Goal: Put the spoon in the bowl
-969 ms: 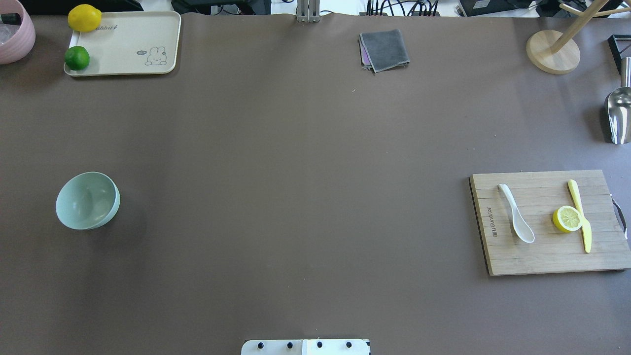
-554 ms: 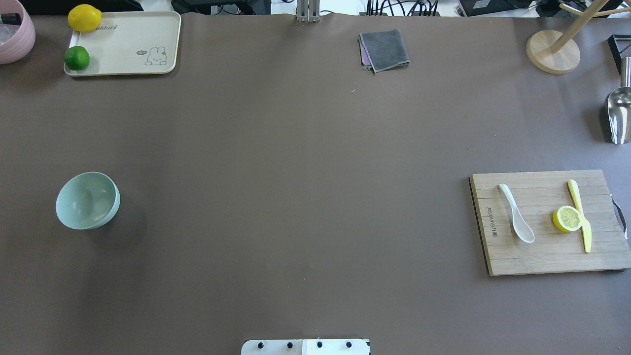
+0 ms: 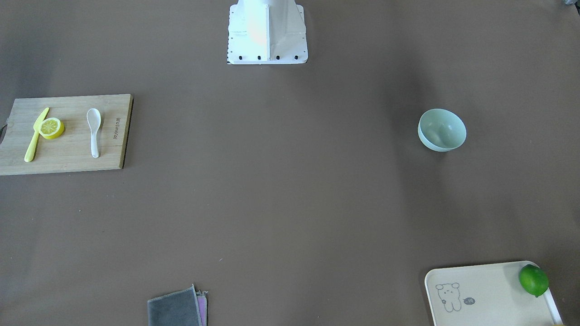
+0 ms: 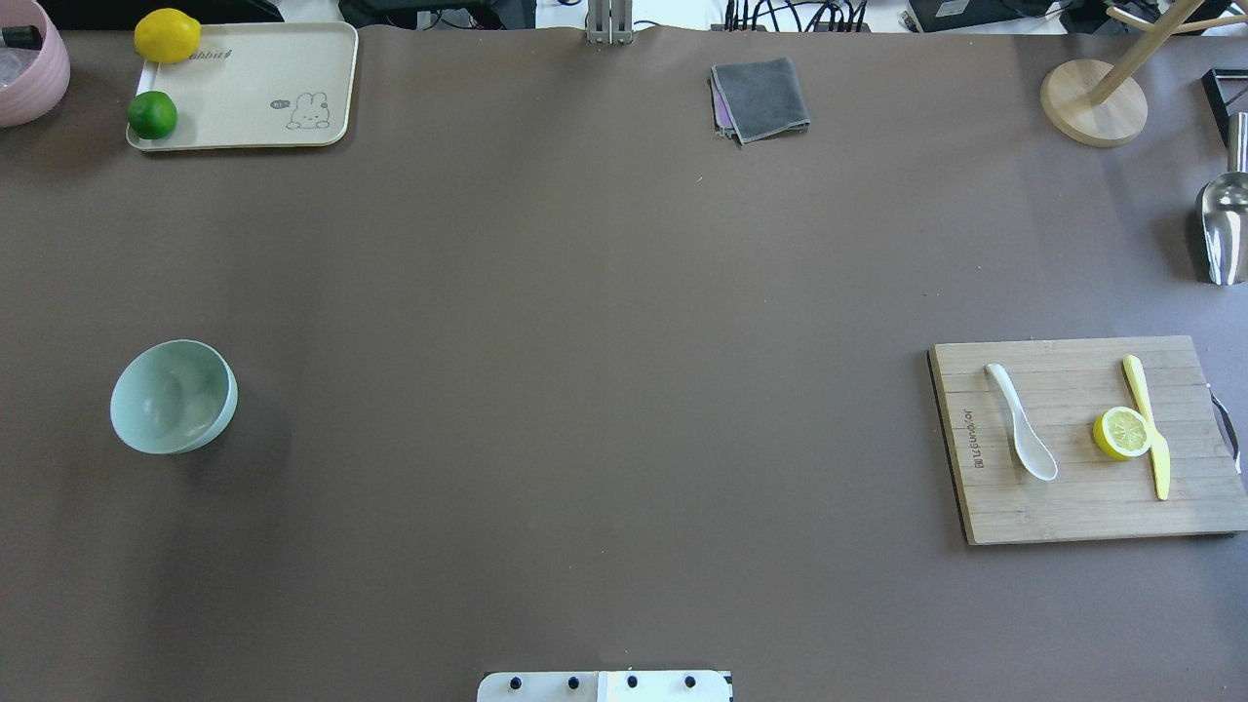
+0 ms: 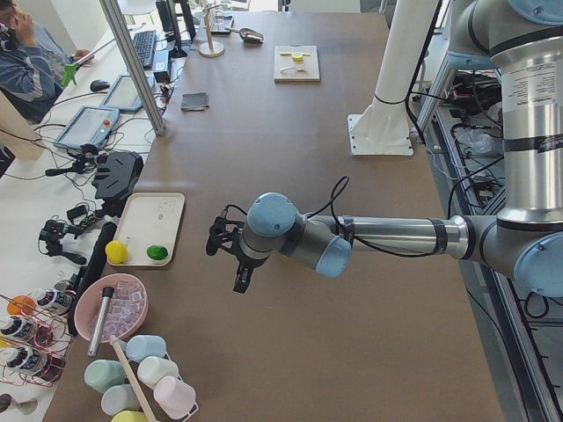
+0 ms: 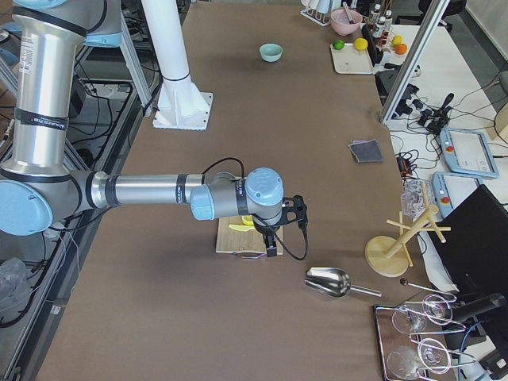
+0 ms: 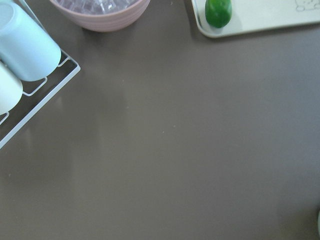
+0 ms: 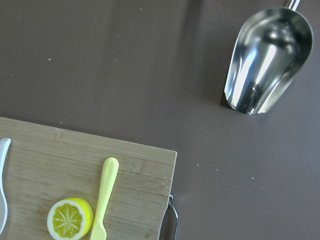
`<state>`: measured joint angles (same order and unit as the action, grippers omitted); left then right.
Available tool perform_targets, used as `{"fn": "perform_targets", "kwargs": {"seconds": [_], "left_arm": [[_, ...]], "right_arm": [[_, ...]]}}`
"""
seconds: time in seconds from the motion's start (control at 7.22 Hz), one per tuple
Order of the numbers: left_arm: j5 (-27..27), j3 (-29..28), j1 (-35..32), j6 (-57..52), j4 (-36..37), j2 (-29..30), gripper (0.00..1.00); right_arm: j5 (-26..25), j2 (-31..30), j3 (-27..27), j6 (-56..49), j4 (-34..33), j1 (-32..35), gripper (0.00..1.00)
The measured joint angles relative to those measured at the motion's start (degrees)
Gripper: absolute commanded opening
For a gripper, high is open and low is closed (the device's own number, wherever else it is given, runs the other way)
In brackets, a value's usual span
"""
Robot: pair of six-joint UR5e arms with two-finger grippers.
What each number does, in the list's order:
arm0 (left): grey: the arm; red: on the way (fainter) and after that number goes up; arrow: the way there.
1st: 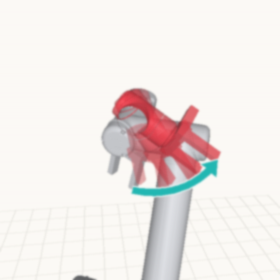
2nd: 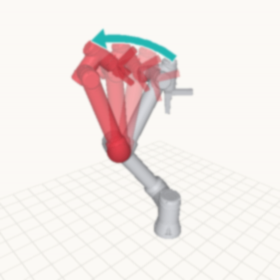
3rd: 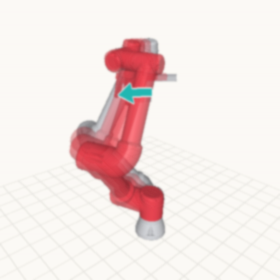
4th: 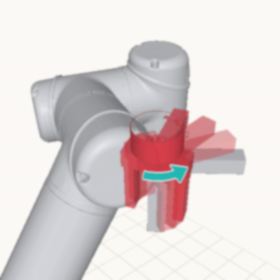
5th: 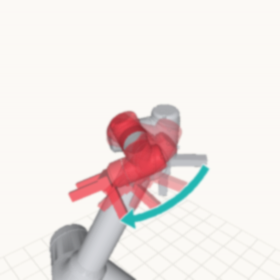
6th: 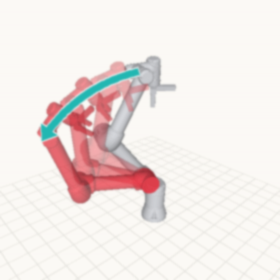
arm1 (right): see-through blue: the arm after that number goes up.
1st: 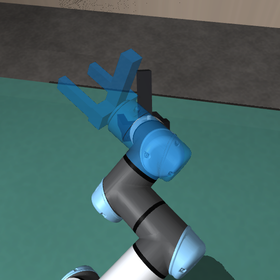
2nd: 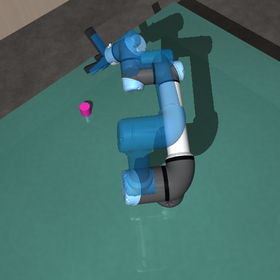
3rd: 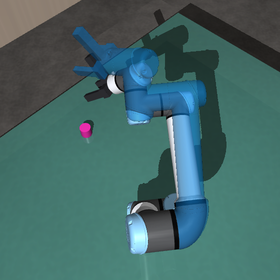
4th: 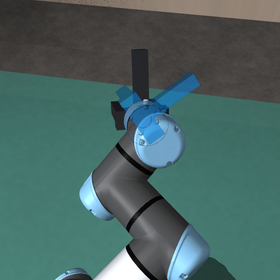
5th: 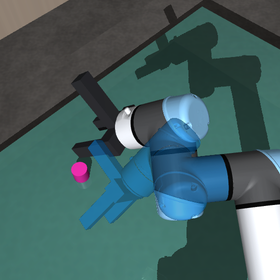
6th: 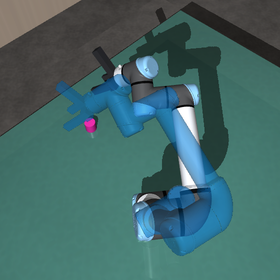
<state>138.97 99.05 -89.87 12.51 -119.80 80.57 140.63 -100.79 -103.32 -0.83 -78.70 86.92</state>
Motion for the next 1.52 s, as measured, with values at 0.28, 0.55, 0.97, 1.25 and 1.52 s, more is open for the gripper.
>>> {"fn": "perform_targets", "kwargs": {"seconds": [0.28,0.55,0.97,1.25,1.52], "left_arm": [[0.18,0.27,4.54,6.34,-6.17,0.07,0.97],[-0.04,0.96,12.89,13.04,-7.34,3.14,0.98],[-6.36,0.55,27.33,23.81,-7.59,6.25,0.97],[-12.08,-1.82,33.95,24.5,-7.64,7.6,0.89],[-12.87,-4.02,36.1,24.53,-7.83,8.01,0.62]], "right_arm": [[3.72,-0.04,-0.09,0.3,3.33,-1.64,1.0],[6.07,0.36,-0.58,4.79,4.14,-3.66,1.0],[6.92,0.66,-1.57,15.58,9.71,-8.95,1.0],[6.49,0.68,-1.52,17.9,11.39,-10.86,1.0],[6.31,0.68,-1.46,18.19,11.61,-11.59,1.0]]}}
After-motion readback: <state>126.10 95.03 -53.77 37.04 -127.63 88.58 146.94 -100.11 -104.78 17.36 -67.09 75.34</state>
